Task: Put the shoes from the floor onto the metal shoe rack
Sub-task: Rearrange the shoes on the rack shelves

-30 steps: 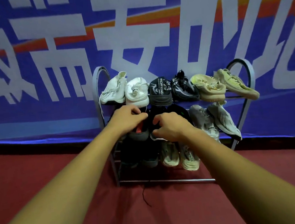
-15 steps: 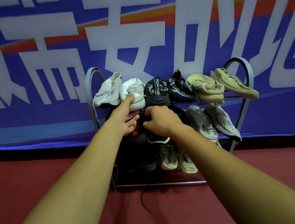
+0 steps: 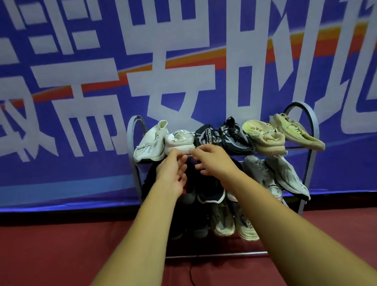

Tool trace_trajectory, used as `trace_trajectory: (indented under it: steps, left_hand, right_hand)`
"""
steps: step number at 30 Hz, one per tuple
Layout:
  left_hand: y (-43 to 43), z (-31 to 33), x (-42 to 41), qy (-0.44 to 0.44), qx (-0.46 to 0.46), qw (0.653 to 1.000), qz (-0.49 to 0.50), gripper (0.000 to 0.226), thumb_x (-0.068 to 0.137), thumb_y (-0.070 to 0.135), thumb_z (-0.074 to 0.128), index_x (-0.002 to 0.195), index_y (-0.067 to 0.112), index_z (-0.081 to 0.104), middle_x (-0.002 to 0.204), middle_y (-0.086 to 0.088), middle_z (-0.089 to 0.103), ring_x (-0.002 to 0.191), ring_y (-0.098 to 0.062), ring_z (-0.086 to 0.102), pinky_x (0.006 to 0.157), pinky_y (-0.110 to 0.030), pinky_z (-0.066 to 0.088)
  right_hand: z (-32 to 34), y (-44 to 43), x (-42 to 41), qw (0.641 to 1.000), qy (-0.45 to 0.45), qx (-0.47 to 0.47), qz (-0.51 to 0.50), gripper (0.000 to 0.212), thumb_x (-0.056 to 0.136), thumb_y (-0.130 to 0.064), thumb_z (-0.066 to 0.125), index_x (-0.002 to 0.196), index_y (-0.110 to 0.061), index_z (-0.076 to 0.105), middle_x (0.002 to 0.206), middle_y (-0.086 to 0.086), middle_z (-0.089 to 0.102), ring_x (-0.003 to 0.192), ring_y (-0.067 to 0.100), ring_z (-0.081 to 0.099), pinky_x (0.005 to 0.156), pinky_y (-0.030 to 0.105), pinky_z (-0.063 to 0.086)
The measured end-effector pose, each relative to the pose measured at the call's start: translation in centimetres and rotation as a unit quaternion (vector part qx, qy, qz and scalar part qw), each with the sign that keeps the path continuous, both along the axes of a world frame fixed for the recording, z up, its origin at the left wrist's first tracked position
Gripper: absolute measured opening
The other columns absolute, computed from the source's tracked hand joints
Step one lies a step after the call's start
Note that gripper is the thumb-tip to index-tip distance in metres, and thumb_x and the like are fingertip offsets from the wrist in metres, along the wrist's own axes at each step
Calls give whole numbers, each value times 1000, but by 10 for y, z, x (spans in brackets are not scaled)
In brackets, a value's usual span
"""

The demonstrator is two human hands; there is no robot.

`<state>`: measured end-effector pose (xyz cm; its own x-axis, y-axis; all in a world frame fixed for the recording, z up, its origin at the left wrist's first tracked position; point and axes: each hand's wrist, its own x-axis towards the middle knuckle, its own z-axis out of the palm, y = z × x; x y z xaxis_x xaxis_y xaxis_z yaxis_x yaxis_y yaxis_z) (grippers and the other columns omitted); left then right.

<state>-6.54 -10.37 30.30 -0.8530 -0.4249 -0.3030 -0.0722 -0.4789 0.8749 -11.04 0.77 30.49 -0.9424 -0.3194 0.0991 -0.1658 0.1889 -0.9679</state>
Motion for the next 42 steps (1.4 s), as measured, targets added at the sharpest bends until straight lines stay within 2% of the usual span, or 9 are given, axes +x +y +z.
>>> trace_trajectory:
  steps: [3,6,12,19,24,26,30,37,42]
  left_hand:
    - [-8,5,-4,-17,-1,999,-43,27,83,44,65,95,20,67,89,2,69,84,-12,61,66,-26,41]
    - [-12,-7,-8,-39,18,998,-40,36,79,53,70,98,23,66,93,0,70,91,-14,62,69,-27,42]
    - [-13,-13,-22,-14,17,1000,11,12,83,34,67,89,23,65,80,6,69,69,-6,62,60,-23,36]
    - [-8,-3,-15,29,-16,999,16,6,82,29,65,87,25,67,78,8,70,71,-6,64,60,-23,36]
    - [-17,8,-3,57,-70,996,11,20,79,36,66,96,26,69,83,8,69,66,-6,60,57,-23,36]
    - [-20,5,2,56,-44,997,9,25,79,40,65,99,25,68,82,6,66,62,-7,55,56,-22,35]
    - [-29,-1,10,83,84,992,39,32,77,46,61,93,19,65,69,2,56,53,-10,41,50,-22,30]
    - [-30,20,20,196,72,976,58,30,82,46,54,84,18,63,69,0,57,56,-13,42,51,-25,27]
    - [-39,36,21,202,32,979,20,24,72,46,57,73,22,58,67,3,49,58,-15,42,56,-28,29]
  right_hand:
    - [-4,1,-3,999,-36,-39,7,25,96,-37,61,107,-15,68,93,1,67,77,14,62,73,29,51]
    - [-13,-5,-7,996,-60,-66,-6,27,96,-36,62,107,-12,69,91,3,66,75,15,63,70,29,49]
    - [-23,-10,-18,999,-2,-30,-39,20,86,-34,67,92,-17,75,80,-2,72,62,8,63,69,30,50]
    - [-12,0,-17,998,-7,-55,11,26,92,-39,67,105,-18,72,87,-1,70,66,9,62,63,22,48]
    - [0,4,-9,996,7,-84,33,44,91,-44,68,125,-18,62,111,1,71,72,9,66,66,23,51]
    - [5,8,-3,992,-44,-111,40,45,91,-48,67,123,-16,62,115,4,72,84,13,72,72,25,54]
    - [10,22,1,985,-105,-128,44,24,94,-47,63,101,-24,64,112,2,72,105,18,71,83,28,55]
    - [9,17,9,988,-84,-117,56,40,91,-50,65,117,-19,67,114,1,74,103,16,72,82,28,52]
    - [19,19,7,955,-93,-281,33,46,91,-58,59,116,-19,62,122,5,70,103,17,71,83,29,54]
